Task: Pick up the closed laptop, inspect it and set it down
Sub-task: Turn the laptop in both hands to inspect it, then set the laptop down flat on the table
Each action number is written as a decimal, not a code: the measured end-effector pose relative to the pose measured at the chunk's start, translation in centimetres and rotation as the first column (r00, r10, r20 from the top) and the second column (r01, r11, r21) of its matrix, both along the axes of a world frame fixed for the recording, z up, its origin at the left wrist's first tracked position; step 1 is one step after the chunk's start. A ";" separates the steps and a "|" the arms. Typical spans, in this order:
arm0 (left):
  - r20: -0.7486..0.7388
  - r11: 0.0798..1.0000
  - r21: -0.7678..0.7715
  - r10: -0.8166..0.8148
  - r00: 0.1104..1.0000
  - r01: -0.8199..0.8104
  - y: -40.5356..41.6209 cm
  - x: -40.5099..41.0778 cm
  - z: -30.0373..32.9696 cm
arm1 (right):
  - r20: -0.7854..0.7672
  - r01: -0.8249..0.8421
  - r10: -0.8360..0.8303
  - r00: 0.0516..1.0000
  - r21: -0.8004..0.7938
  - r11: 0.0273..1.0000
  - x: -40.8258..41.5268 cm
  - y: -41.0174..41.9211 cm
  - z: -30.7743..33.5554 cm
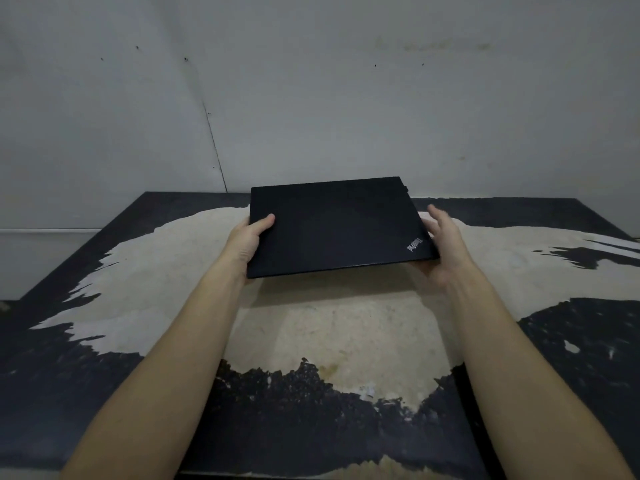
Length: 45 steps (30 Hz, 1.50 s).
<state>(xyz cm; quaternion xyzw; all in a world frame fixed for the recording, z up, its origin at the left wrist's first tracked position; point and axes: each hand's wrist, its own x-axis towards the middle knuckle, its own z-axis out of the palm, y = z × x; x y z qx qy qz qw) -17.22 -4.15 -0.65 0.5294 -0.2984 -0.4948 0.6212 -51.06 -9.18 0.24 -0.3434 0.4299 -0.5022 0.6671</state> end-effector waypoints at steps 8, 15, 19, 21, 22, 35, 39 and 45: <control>0.142 0.999 -0.019 0.029 0.989 -0.026 -0.2 -1.0 0.4 | -0.438 -0.007 -0.045 0.898 -0.116 0.993 -0.2 0.4 -0.2; 0.077 1.000 0.009 -0.027 0.997 0.026 0.5 -0.7 -1.3 | -0.550 -0.050 -0.100 0.829 -0.252 0.966 0.0 0.3 -1.2; 0.120 1.000 -0.003 0.012 0.993 -0.012 0.6 -1.0 -1.7 | -0.579 -0.073 -0.096 0.809 -0.262 0.962 -0.2 0.4 -1.5; 0.169 0.999 -0.018 0.038 0.985 -0.035 0.5 -1.1 -2.1 | -0.600 -0.083 -0.096 0.794 -0.262 0.961 -0.2 0.3 -1.7; 0.186 0.999 -0.024 0.050 0.981 -0.046 0.4 -1.1 -2.1 | -0.609 -0.086 -0.095 0.787 -0.260 0.962 -0.3 0.3 -1.7; 0.346 0.998 0.028 0.035 0.938 -0.047 -0.8 -2.4 -3.6 | -0.708 -0.067 -0.089 0.701 -0.189 0.980 -1.8 -0.5 -2.8; 0.456 0.996 0.076 0.010 0.890 -0.051 -1.1 -2.4 -3.9 | -0.745 -0.058 -0.092 0.661 -0.173 0.983 -2.0 -0.5 -3.5; 0.505 0.993 0.106 -0.004 0.863 -0.057 -1.1 -2.8 -4.1 | -0.814 -0.066 -0.095 0.573 -0.162 0.985 -2.1 -0.5 -3.7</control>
